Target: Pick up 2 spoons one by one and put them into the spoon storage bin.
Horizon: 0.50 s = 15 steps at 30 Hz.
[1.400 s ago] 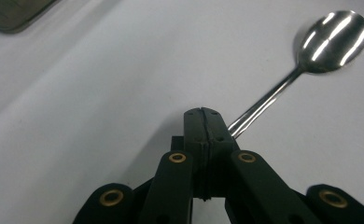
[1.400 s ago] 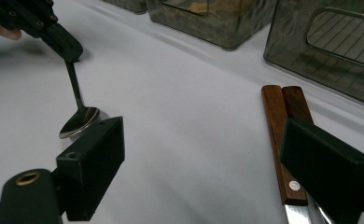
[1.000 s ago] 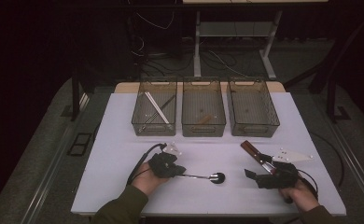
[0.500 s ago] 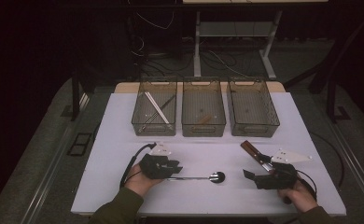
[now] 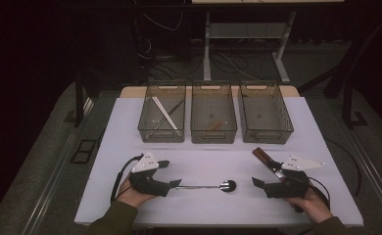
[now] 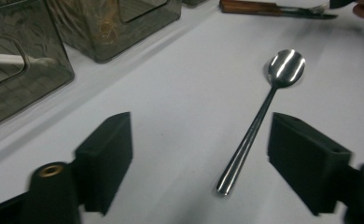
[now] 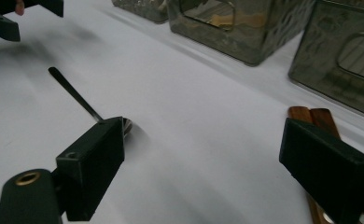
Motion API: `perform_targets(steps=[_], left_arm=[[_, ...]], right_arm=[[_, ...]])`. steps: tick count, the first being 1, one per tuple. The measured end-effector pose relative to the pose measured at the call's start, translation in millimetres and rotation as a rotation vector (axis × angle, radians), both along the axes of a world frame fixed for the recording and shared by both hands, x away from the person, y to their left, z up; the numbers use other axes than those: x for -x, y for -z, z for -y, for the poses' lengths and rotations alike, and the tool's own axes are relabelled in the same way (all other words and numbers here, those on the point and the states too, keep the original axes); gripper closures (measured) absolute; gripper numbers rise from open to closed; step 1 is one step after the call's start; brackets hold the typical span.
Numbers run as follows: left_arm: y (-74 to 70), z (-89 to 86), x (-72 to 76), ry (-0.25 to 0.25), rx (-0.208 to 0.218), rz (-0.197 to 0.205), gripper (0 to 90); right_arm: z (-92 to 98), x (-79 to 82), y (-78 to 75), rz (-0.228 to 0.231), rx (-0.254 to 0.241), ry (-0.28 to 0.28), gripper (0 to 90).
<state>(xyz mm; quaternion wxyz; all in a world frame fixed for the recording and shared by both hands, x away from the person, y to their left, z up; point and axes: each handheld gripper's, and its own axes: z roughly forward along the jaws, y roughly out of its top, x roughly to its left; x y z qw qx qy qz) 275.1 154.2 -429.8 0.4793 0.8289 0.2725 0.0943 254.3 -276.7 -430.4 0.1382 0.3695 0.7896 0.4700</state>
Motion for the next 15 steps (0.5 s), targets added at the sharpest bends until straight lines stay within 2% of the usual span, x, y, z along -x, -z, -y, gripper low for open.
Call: perform_targets(steps=[2,4,7,11,15], left_arm=[[2.3,0.6,0.5,-0.003,0.005,-0.014,13.2],[4.6,2.9,0.2,-0.015,-0.013,-0.016,8.9],[8.1,4.4,-0.4,-0.009,-0.017,-0.043,0.5],[7.2,4.7,1.4,-0.003,-0.021,-0.036,0.0],[7.1,3.7,0.4,-0.013,-0.025,-0.039,0.0]], right_arm=[[-5.0,-0.8,-1.8,0.001,0.009,-0.012,14.2],[-10.2,-1.5,-3.4,-0.003,0.024,-0.030,14.2],[-15.4,-4.2,-3.6,-0.016,0.049,-0.039,14.2],[-18.7,-7.2,-5.2,-0.036,0.031,-0.072,14.2],[-23.7,-9.0,-6.7,-0.036,0.040,-0.121,14.2]])
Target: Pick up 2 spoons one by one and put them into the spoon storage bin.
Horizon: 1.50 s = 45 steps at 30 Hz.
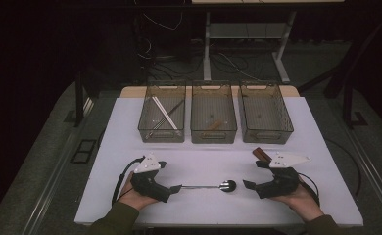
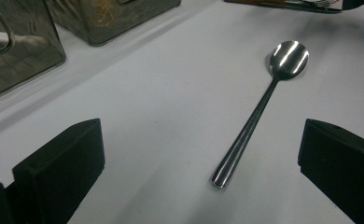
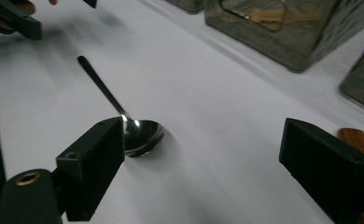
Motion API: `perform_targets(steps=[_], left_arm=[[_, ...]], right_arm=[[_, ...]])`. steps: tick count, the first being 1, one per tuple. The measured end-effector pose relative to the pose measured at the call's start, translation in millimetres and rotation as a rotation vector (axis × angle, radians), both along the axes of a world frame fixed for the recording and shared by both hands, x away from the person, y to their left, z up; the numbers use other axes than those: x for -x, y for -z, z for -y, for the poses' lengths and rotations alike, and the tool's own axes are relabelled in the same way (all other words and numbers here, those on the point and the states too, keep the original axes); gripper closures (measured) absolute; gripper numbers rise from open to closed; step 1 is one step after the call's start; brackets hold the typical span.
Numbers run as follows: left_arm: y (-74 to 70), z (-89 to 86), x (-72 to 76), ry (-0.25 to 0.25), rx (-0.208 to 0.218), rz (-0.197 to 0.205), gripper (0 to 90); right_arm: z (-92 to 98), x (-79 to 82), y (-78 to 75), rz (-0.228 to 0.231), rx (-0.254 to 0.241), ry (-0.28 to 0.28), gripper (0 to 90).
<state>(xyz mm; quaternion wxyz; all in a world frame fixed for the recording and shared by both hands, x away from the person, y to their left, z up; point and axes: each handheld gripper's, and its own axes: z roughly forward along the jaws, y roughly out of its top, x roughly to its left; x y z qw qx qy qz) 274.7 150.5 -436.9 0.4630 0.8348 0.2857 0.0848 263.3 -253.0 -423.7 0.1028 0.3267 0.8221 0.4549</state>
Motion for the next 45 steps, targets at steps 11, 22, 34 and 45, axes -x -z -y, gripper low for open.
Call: perform_targets(steps=[11,22,34,45], left_arm=[[-1.5,0.1,-0.4,-0.005,-0.020,0.000,1.1],[-3.5,-1.3,0.5,-0.024,-0.021,0.009,1.6],[-3.3,0.0,1.2,-0.018,-0.031,0.013,1.7],[-2.9,-0.2,0.9,-0.014,-0.033,0.012,1.8]], right_arm=[[-12.1,-7.4,-3.5,-0.032,-0.021,-0.061,14.3],[-36.5,-15.6,-2.8,-0.069,0.008,-0.122,16.6],[-46.7,-19.5,3.2,-0.106,0.045,-0.157,36.0],[-49.8,-20.3,12.9,-0.165,0.080,-0.175,47.0]])
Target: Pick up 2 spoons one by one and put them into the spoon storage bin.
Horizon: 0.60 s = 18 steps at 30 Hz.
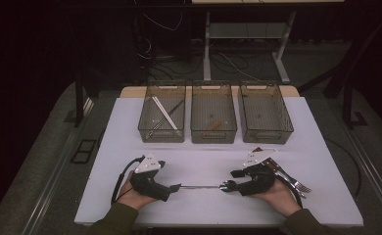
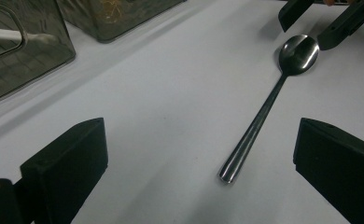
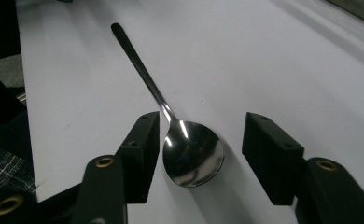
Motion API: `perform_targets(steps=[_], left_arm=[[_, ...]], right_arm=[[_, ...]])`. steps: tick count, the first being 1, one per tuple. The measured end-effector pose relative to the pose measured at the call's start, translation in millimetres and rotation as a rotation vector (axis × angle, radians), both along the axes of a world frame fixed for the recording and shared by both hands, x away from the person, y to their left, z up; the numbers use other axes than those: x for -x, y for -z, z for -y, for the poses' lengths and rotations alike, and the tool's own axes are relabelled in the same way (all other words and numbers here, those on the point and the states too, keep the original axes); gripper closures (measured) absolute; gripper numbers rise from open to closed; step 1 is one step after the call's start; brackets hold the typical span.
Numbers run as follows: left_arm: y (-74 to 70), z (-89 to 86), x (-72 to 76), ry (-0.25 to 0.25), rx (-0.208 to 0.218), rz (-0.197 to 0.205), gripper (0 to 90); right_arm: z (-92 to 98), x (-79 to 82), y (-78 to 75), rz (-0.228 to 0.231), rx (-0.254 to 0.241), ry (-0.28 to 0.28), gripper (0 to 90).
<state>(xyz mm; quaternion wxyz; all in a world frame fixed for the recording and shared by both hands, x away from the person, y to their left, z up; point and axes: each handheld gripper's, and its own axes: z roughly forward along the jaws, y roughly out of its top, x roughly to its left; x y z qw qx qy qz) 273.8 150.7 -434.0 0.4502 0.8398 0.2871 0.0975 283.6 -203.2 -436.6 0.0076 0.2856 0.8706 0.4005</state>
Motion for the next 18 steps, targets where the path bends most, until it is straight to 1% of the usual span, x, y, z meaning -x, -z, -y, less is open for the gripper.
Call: perform_targets(steps=[3,4,9,15,18], left_arm=[[-0.1,0.0,0.3,-0.002,0.001,0.001,1.8],[0.0,0.1,0.4,-0.003,0.004,0.002,1.8],[-0.3,0.1,0.4,-0.003,0.004,0.001,1.8],[-0.6,0.0,0.5,0.002,0.000,0.002,1.8],[-0.5,0.3,0.4,0.005,-0.002,0.003,1.8]], right_arm=[[0.1,-1.2,3.9,-0.014,0.005,0.001,47.6],[-0.1,-1.2,5.2,-0.025,0.006,0.005,48.1],[-0.5,-2.4,9.9,-0.041,0.012,0.002,50.0],[-1.2,-1.7,11.7,-0.046,0.023,-0.013,53.0],[-1.7,-0.4,12.0,-0.034,0.034,-0.022,56.5]])
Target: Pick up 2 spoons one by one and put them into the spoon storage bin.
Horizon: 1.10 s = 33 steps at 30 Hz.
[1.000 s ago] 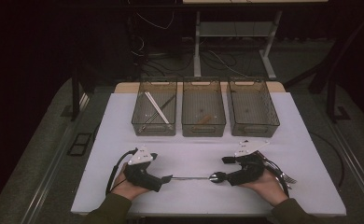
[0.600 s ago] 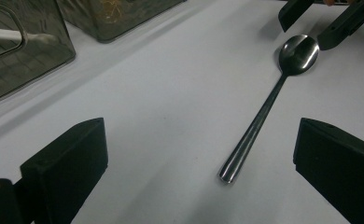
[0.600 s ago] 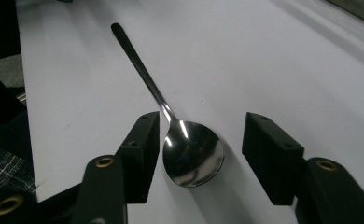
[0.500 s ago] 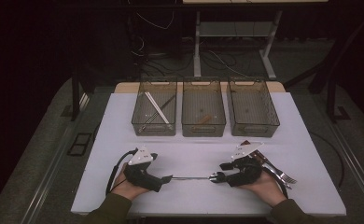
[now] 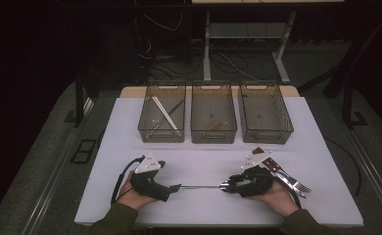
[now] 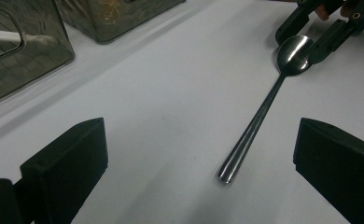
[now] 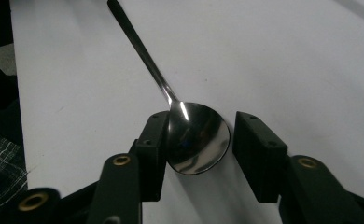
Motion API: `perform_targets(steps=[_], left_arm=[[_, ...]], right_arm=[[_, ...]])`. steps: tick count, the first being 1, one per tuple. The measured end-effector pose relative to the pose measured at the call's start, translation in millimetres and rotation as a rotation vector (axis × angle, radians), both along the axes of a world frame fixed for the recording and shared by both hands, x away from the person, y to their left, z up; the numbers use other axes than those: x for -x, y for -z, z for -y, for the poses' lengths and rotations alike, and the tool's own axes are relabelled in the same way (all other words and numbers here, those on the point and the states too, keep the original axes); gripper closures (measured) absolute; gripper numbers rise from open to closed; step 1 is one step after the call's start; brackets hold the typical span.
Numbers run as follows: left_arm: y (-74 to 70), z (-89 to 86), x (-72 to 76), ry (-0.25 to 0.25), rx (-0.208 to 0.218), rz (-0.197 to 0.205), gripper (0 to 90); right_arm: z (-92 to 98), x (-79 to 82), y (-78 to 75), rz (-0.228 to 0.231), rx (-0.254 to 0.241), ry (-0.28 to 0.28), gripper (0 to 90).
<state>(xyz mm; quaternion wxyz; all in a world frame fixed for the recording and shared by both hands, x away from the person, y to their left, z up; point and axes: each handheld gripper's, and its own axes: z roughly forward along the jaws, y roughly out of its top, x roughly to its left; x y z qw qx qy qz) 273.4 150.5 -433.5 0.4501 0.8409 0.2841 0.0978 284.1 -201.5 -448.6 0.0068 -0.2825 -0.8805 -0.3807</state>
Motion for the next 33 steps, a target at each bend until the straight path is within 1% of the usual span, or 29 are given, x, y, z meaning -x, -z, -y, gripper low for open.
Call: perform_targets(steps=[1,6,9,12,17,23,26,28,30,33], left_arm=[[0.2,0.3,0.0,0.000,0.000,0.000,1.8],[0.2,0.3,0.0,0.000,-0.002,-0.002,1.8],[0.2,0.2,0.2,-0.001,-0.002,-0.001,1.8],[0.1,0.1,0.2,-0.001,-0.003,0.000,1.8],[-0.1,0.1,0.1,-0.001,-0.001,-0.001,1.8],[-0.6,-0.1,0.5,-0.001,0.004,0.001,1.8],[-0.9,-0.1,0.5,-0.001,0.004,0.003,1.8],[-0.8,-0.1,0.5,0.000,0.003,0.002,1.8],[-0.9,0.0,0.5,0.000,0.004,0.003,1.7],[-1.0,-0.1,0.6,0.000,0.005,0.003,1.7]], right_arm=[[0.2,0.1,-0.1,-0.001,0.002,-0.003,57.3],[-0.8,3.0,-0.4,0.030,0.025,-0.022,60.4],[-1.5,5.3,-0.8,0.048,0.039,-0.030,65.4],[-1.0,6.2,-1.5,0.053,0.050,-0.034,69.3],[1.9,5.6,-2.0,0.034,0.045,-0.049,73.4],[5.0,6.3,-4.2,0.025,0.034,-0.054,79.5],[6.4,6.2,-5.4,0.016,0.019,-0.062,83.5],[6.7,6.1,-5.2,-0.003,0.004,-0.083,86.3],[4.6,7.5,-3.3,-0.021,0.014,-0.101,86.7],[3.3,8.6,-2.7,-0.017,0.016,-0.099,86.9]])
